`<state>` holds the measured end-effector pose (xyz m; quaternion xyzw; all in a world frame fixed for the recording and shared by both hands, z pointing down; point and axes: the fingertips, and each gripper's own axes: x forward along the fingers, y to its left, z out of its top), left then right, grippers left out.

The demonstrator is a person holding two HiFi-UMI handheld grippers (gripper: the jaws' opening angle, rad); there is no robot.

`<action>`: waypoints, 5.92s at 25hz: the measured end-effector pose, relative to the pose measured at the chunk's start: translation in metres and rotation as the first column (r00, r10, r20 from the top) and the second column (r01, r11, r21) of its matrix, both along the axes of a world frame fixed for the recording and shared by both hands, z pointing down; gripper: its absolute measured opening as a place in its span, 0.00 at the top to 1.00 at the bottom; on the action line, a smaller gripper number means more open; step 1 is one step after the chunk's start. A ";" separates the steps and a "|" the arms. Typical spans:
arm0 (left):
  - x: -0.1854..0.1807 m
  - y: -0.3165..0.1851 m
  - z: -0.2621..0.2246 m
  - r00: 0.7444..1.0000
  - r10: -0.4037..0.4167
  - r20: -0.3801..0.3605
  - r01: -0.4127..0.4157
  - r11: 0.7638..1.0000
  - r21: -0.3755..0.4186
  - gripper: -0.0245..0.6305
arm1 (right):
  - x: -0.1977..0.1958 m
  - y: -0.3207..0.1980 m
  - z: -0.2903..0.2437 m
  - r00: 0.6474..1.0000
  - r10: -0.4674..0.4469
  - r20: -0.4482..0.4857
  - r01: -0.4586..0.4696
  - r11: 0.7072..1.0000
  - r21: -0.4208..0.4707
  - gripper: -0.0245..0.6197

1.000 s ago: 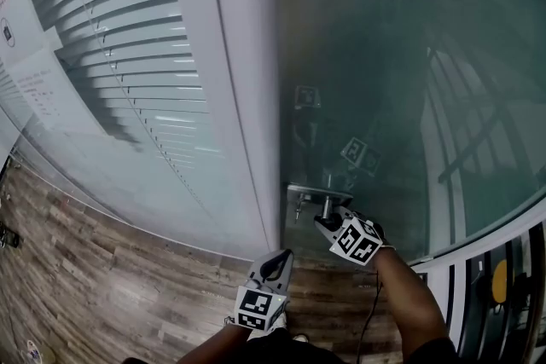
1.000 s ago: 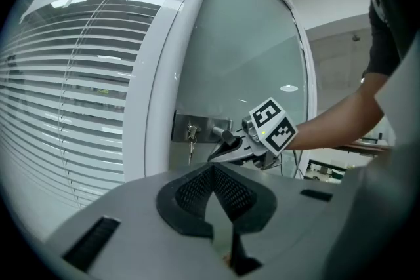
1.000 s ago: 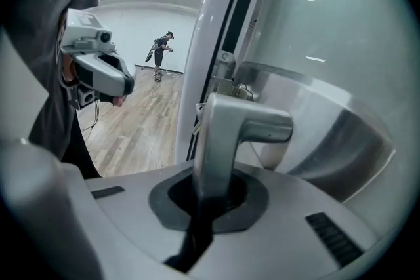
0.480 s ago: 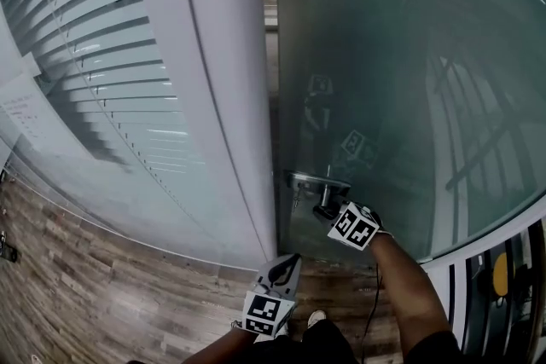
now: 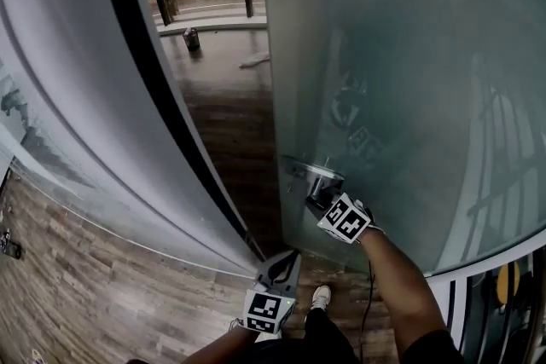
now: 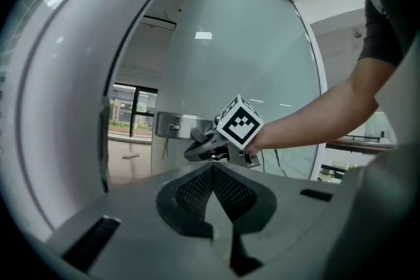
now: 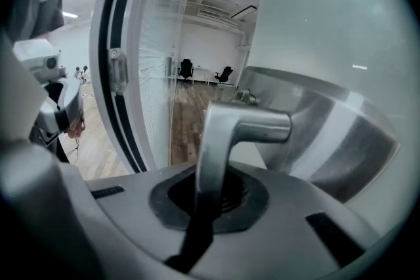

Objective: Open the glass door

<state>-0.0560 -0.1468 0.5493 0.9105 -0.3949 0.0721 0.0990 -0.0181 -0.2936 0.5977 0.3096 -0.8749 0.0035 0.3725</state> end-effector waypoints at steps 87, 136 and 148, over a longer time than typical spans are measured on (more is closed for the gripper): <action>0.201 -0.304 -0.006 0.997 -0.024 0.074 0.029 0.997 -0.071 0.96 | 0.604 -0.291 -0.073 0.520 0.791 0.321 -0.847 0.527 0.072 0.54; 0.031 0.233 -0.047 1.000 0.026 -0.013 -0.025 0.998 0.049 0.96 | 0.135 0.433 -0.094 0.600 0.642 0.477 -0.785 0.588 0.196 0.94; 0.058 0.347 -0.052 0.999 -0.027 -0.019 0.028 0.997 0.066 0.96 | 0.158 0.541 -0.113 0.635 0.603 0.482 -0.760 0.601 0.248 0.94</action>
